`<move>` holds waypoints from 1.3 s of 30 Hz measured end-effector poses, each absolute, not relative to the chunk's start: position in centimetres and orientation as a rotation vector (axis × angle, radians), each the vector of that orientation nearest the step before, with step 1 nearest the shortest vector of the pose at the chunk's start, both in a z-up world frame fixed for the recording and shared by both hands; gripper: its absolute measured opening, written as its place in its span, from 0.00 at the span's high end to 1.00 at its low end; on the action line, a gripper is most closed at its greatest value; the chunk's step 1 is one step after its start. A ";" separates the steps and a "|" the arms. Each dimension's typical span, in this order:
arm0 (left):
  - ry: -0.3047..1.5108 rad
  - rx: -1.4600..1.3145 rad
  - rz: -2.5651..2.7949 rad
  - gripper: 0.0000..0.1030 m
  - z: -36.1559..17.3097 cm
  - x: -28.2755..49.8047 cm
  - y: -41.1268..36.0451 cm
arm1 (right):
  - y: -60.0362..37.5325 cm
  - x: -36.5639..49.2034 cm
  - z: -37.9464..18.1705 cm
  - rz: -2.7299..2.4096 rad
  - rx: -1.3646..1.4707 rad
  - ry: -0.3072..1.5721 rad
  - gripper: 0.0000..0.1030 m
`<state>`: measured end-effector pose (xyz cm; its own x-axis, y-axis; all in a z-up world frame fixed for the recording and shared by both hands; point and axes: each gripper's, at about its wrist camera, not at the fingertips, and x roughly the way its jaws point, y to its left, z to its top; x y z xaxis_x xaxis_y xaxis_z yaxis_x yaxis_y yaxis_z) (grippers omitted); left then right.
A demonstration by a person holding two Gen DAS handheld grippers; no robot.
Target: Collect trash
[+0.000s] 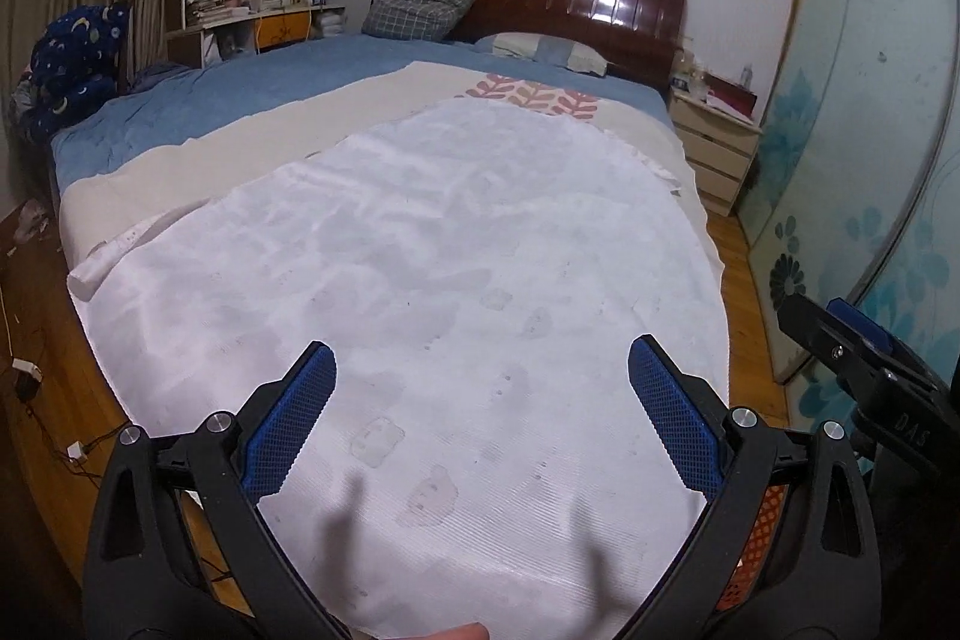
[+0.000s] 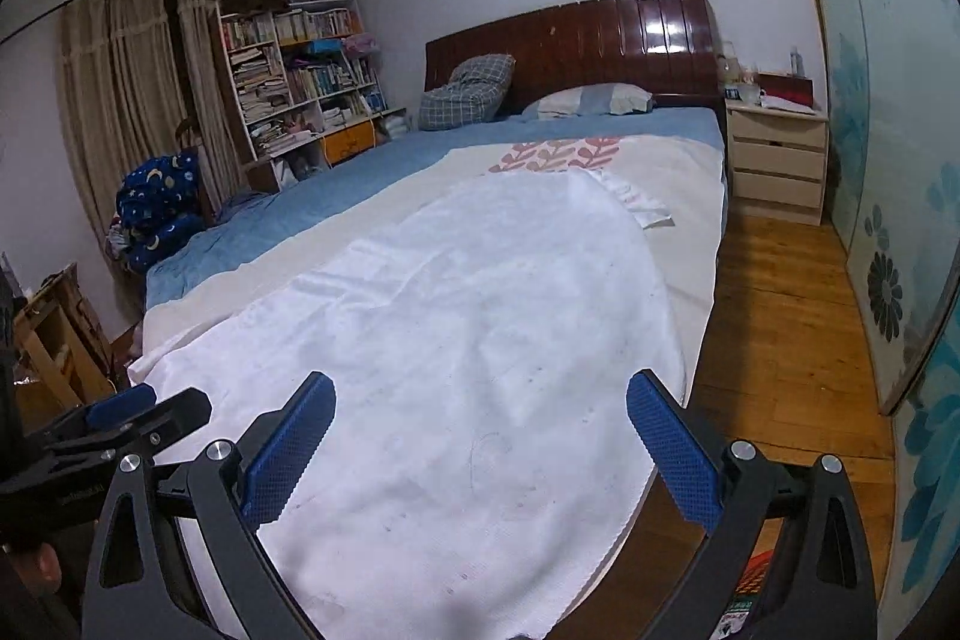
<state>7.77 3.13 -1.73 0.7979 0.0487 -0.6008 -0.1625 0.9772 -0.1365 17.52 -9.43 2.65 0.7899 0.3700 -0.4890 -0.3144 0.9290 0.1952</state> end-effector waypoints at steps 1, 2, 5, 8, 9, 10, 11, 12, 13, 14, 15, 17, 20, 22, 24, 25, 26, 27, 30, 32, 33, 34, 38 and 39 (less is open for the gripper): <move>0.640 -0.187 0.110 0.06 -1.9 7.6 3.2 | -9.5 17.6 2.6 0.367 0.104 0.547 0.06; 0.640 -0.188 0.106 0.06 -2.0 7.7 3.2 | -9.4 17.7 2.5 0.365 0.103 0.548 0.06; 0.631 -0.183 0.095 0.06 -2.1 7.6 2.7 | -9.9 18.1 2.3 0.359 0.109 0.557 0.06; 0.643 -0.174 0.093 0.06 -2.5 7.7 2.5 | -10.2 18.5 2.2 0.353 0.125 0.570 0.06; 0.650 -0.175 0.097 0.06 -2.7 7.8 2.5 | -10.3 18.5 2.2 0.352 0.127 0.573 0.06; 0.658 -0.179 0.101 0.06 -2.9 7.9 2.6 | -10.2 18.6 2.1 0.358 0.130 0.576 0.06; 0.663 -0.185 0.103 0.06 -2.9 7.9 2.7 | -10.4 18.6 2.3 0.358 0.127 0.575 0.06; 0.664 -0.188 0.103 0.06 -3.0 8.0 2.8 | -10.3 18.7 2.3 0.360 0.120 0.574 0.06; 0.665 -0.188 0.104 0.06 -3.0 8.1 2.8 | -10.4 18.8 2.5 0.363 0.117 0.575 0.06; 0.666 -0.185 0.107 0.06 -3.0 8.1 2.9 | -10.5 18.9 2.4 0.364 0.113 0.577 0.06; 0.666 -0.183 0.110 0.06 -3.1 8.2 3.0 | -10.6 18.9 2.3 0.362 0.111 0.578 0.06; 0.669 -0.182 0.114 0.06 -3.1 8.3 3.2 | -10.6 19.2 2.5 0.359 0.110 0.582 0.06; 0.679 -0.184 0.118 0.06 -3.2 8.6 3.4 | -10.8 19.4 2.3 0.355 0.113 0.590 0.06; 0.680 -0.185 0.117 0.06 -3.3 8.8 3.3 | -10.8 19.4 2.3 0.355 0.109 0.595 0.06; 0.679 -0.187 0.113 0.06 -3.3 8.9 3.1 | -10.7 19.4 2.2 0.358 0.107 0.599 0.06; 0.680 -0.189 0.110 0.06 -3.4 8.9 3.1 | -10.5 19.3 2.1 0.361 0.106 0.603 0.06; 0.683 -0.189 0.109 0.06 -3.5 9.0 3.0 | -10.5 19.4 2.1 0.363 0.105 0.607 0.06; 0.690 -0.188 0.109 0.06 -3.7 9.2 2.9 | -10.4 19.4 1.9 0.368 0.105 0.611 0.06; 0.697 -0.186 0.110 0.06 -4.0 9.4 2.9 | -10.0 19.3 1.7 0.377 0.095 0.621 0.06; 0.697 -0.190 0.115 0.06 -4.1 9.5 3.0 | -9.8 19.3 1.7 0.381 0.089 0.624 0.06; 0.700 -0.192 0.118 0.06 -4.1 9.6 3.1 | -9.8 19.4 1.6 0.381 0.086 0.626 0.06; 0.704 -0.197 0.121 0.06 -4.2 9.6 3.1 | -9.9 19.4 1.5 0.378 0.086 0.628 0.06; 0.730 -0.188 0.130 0.06 -4.7 9.5 3.0 | -10.2 19.8 1.3 0.366 0.099 0.642 0.06; 0.728 -0.187 0.130 0.06 -4.7 9.5 2.9 | -10.3 19.9 1.3 0.362 0.103 0.645 0.06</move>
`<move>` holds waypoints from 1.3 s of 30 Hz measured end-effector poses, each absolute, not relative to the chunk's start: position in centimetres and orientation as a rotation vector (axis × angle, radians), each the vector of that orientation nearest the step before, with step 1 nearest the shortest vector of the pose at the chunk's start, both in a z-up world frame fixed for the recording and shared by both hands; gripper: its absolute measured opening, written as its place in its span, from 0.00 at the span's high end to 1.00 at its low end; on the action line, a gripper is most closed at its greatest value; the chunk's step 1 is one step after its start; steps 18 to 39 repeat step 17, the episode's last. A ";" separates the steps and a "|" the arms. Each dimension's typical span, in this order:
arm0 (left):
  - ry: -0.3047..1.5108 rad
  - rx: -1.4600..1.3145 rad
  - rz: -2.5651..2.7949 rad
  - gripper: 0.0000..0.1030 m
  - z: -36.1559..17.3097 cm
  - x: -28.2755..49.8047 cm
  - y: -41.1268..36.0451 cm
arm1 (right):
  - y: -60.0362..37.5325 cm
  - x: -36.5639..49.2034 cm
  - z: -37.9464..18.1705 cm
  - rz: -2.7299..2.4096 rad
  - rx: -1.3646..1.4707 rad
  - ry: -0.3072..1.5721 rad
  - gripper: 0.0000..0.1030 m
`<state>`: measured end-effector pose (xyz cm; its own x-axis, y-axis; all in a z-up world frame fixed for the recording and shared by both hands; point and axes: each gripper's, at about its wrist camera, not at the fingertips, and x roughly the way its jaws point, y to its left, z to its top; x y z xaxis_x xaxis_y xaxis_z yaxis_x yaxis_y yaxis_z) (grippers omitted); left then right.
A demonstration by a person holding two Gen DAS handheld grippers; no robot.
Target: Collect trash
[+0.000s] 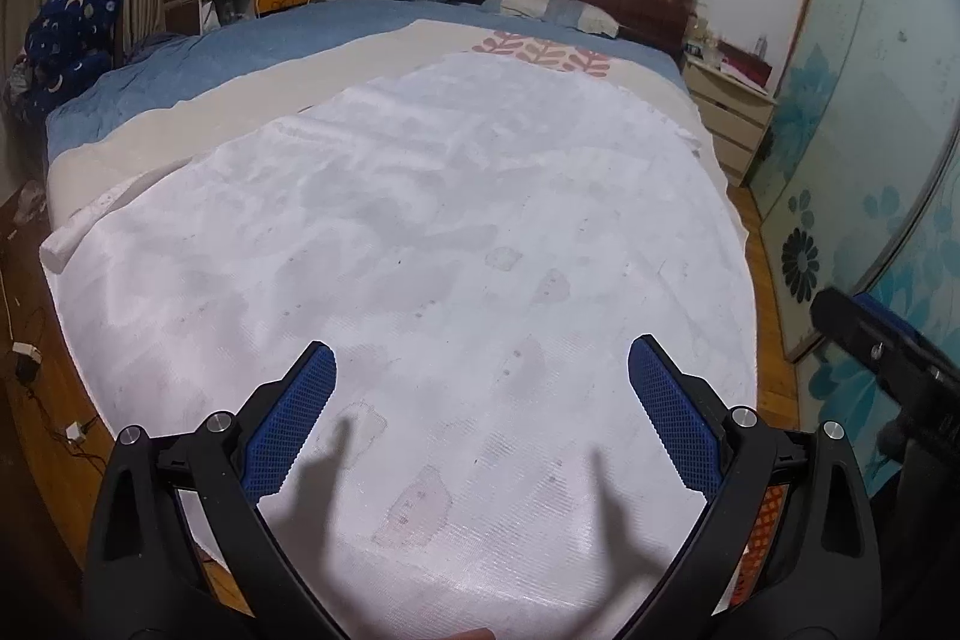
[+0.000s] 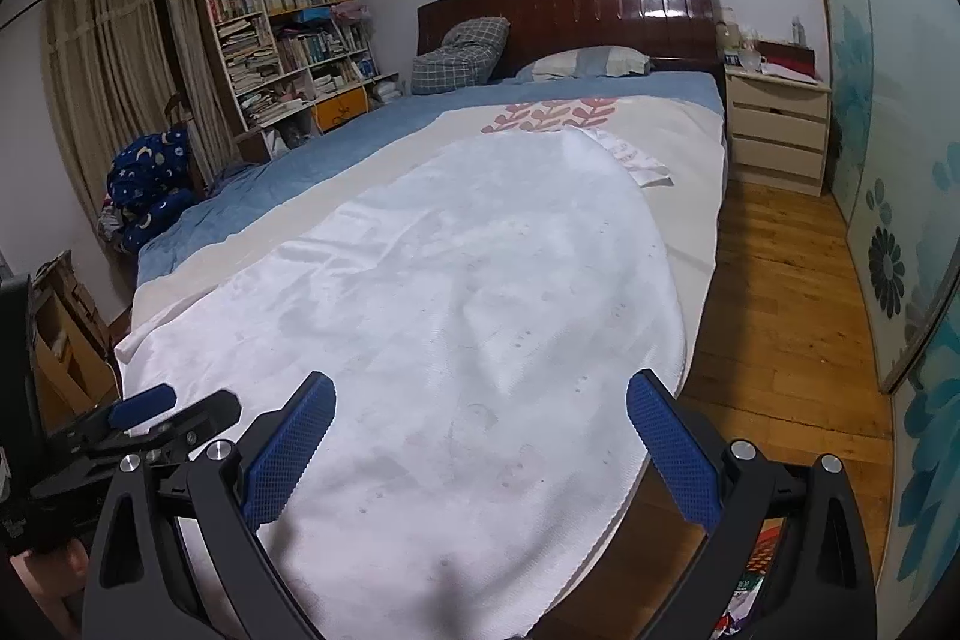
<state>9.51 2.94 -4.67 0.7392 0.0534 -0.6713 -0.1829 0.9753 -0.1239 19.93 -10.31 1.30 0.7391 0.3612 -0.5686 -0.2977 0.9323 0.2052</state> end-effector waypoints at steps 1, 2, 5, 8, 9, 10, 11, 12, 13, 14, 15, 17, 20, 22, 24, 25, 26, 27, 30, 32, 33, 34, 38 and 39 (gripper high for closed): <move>0.728 -0.188 0.130 0.06 -4.7 9.6 2.9 | -10.3 20.0 1.3 0.359 0.105 0.647 0.06; 0.728 -0.191 0.128 0.06 -4.7 9.6 2.9 | -10.3 20.1 1.2 0.358 0.106 0.649 0.06; 0.718 -0.190 0.108 0.06 -4.7 9.3 2.7 | -10.2 20.3 1.1 0.359 0.108 0.655 0.06; 0.704 -0.186 0.117 0.06 -4.5 9.3 2.6 | -10.1 20.4 0.9 0.363 0.107 0.661 0.06; 0.704 -0.190 0.125 0.06 -4.5 9.5 2.7 | -10.0 20.4 0.8 0.365 0.107 0.665 0.06; 0.708 -0.199 0.129 0.06 -4.6 9.7 2.8 | -10.0 20.5 0.9 0.365 0.107 0.667 0.06; 0.717 -0.217 0.129 0.06 -4.7 9.8 3.0 | -9.8 20.5 0.8 0.367 0.107 0.672 0.06; 0.724 -0.226 0.130 0.06 -4.8 10.0 3.2 | -9.8 20.6 0.8 0.367 0.107 0.676 0.06; 0.731 -0.233 0.133 0.06 -4.9 10.2 3.3 | -9.7 20.6 0.7 0.368 0.107 0.679 0.06; 0.737 -0.238 0.139 0.06 -5.0 10.4 3.4 | -9.6 20.6 0.6 0.371 0.108 0.682 0.06; 0.739 -0.239 0.142 0.06 -5.0 10.4 3.5 | -9.5 20.6 0.5 0.371 0.108 0.683 0.06; 0.745 -0.239 0.150 0.06 -5.1 10.5 3.6 | -9.3 20.7 0.4 0.374 0.105 0.689 0.06; 0.745 -0.239 0.150 0.06 -5.1 10.5 3.6 | -9.3 20.7 0.4 0.374 0.105 0.689 0.06; 0.745 -0.239 0.150 0.06 -5.1 10.5 3.6 | -9.3 20.7 0.4 0.374 0.105 0.689 0.06; 0.745 -0.239 0.150 0.06 -5.1 10.5 3.6 | -9.3 20.7 0.4 0.374 0.105 0.689 0.06; 0.745 -0.239 0.150 0.06 -5.1 10.5 3.6 | -9.3 20.7 0.4 0.374 0.105 0.689 0.06; 0.745 -0.239 0.150 0.06 -5.1 10.5 3.6 | -9.3 20.7 0.4 0.374 0.105 0.689 0.06; 0.745 -0.239 0.150 0.06 -5.1 10.5 3.6 | -9.3 20.7 0.4 0.374 0.105 0.689 0.06; 0.745 -0.239 0.150 0.06 -5.1 10.5 3.6 | -9.3 20.7 0.4 0.374 0.105 0.689 0.06; 0.745 -0.239 0.150 0.06 -5.1 10.5 3.6 | -9.3 20.7 0.4 0.374 0.105 0.689 0.06; 0.745 -0.239 0.150 0.06 -5.1 10.5 3.6 | -9.3 20.7 0.4 0.374 0.105 0.689 0.06; 0.745 -0.239 0.150 0.06 -5.1 10.5 3.6 | -9.3 20.7 0.4 0.374 0.105 0.689 0.06; 0.745 -0.239 0.150 0.06 -5.1 10.5 3.6 | -9.3 20.7 0.4 0.374 0.105 0.689 0.06; 0.745 -0.239 0.150 0.06 -5.1 10.5 3.6 | -9.3 20.7 0.4 0.374 0.105 0.689 0.06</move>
